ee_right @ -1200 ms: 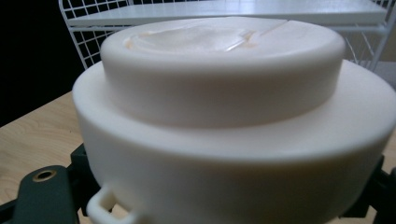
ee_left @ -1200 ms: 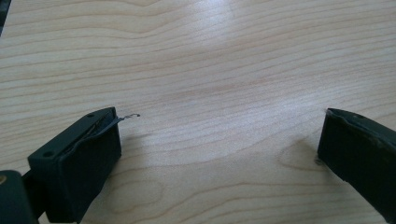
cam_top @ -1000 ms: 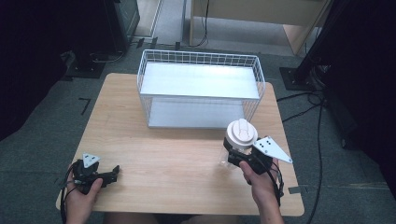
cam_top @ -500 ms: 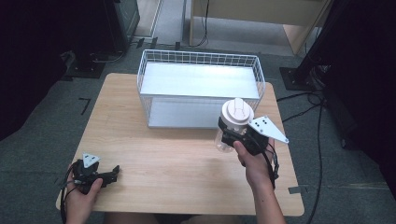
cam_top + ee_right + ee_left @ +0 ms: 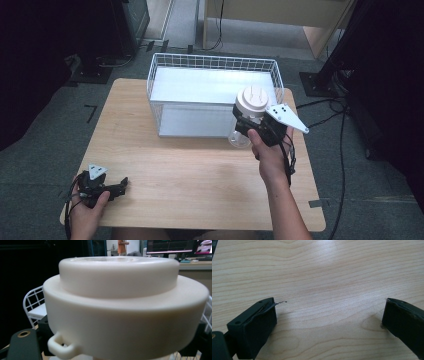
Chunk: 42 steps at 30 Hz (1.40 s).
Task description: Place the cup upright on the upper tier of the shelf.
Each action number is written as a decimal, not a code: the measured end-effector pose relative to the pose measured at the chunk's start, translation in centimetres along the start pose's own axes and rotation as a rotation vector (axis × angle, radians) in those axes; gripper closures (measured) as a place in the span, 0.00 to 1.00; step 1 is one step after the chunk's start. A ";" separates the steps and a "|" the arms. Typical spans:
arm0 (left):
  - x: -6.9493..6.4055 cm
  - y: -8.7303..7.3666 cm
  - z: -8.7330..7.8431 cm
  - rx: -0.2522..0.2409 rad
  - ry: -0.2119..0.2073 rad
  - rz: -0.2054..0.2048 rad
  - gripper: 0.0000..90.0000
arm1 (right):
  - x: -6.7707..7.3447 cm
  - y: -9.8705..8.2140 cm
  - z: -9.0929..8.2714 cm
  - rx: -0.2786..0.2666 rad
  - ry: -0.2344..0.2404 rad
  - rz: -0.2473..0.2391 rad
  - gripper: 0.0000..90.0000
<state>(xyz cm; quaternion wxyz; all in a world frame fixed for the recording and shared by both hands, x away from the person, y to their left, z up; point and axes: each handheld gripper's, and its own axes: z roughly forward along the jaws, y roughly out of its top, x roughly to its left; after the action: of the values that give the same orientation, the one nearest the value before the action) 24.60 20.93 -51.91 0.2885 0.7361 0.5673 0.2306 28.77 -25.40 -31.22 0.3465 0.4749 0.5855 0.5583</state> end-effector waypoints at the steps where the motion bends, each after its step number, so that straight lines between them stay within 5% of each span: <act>1: 0.0 0.0 0.0 0.001 0.000 0.002 0.00 | 0.2 0.5 0.5 -0.011 -0.016 0.005 0.18; 23: 0.0 0.0 0.0 -0.001 0.000 -0.001 0.00 | 1.1 5.9 6.2 -0.059 -0.063 -0.017 0.18; 42: 0.0 0.0 0.0 0.001 -0.001 0.000 0.00 | 0.6 6.5 12.0 -0.016 -0.109 -0.025 0.18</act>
<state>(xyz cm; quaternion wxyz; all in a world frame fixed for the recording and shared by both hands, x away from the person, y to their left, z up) 24.60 20.94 -51.90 0.2884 0.7364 0.5671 0.2301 40.88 -21.40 -26.44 0.3886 0.4943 0.5672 0.5319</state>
